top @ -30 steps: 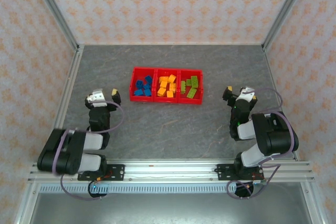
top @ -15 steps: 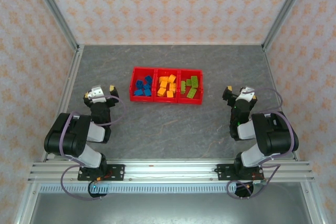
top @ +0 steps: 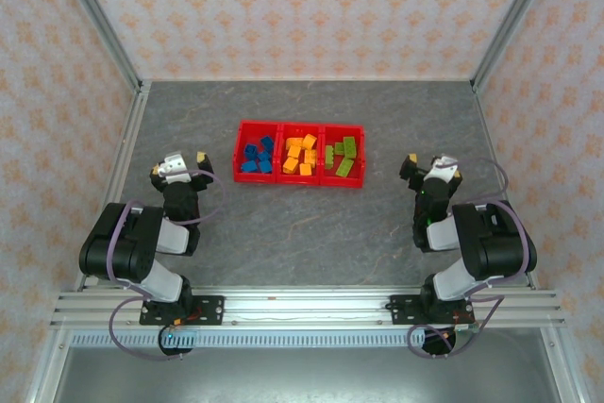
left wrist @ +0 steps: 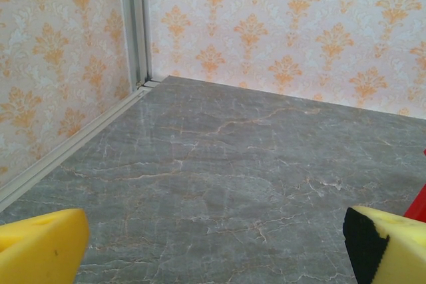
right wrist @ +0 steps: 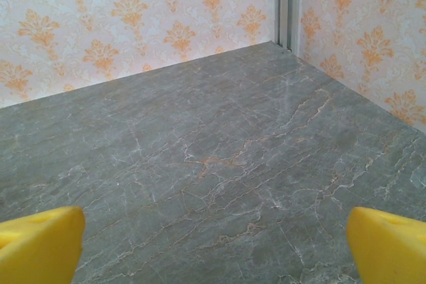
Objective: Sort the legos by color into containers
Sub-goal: Reset both arms
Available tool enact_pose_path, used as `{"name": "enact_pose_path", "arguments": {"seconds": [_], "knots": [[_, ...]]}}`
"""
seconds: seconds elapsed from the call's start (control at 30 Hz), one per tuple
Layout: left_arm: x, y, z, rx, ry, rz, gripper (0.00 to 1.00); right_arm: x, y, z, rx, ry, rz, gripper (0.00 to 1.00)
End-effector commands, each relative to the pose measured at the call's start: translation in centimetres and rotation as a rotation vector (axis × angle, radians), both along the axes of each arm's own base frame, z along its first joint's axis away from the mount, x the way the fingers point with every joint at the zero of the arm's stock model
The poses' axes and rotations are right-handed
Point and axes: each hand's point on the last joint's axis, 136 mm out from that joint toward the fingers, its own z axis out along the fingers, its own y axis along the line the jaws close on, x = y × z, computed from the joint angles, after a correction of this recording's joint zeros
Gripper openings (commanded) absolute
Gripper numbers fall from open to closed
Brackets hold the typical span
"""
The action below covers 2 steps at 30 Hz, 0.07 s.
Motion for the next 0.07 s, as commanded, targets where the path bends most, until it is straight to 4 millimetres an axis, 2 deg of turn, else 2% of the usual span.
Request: {"name": "enact_pose_path", "arguments": {"seconds": [0.0,0.03], "knots": [[0.35,-0.07,0.65,-0.005,-0.024,0.008,0.99,0.35,-0.15,1.44,0.013,-0.054,-0.004,1.0],[0.34,-0.06,0.66,-0.005,-0.026,0.009,1.0,0.29,-0.15,1.41,0.012,-0.053,-0.004,1.0]]}}
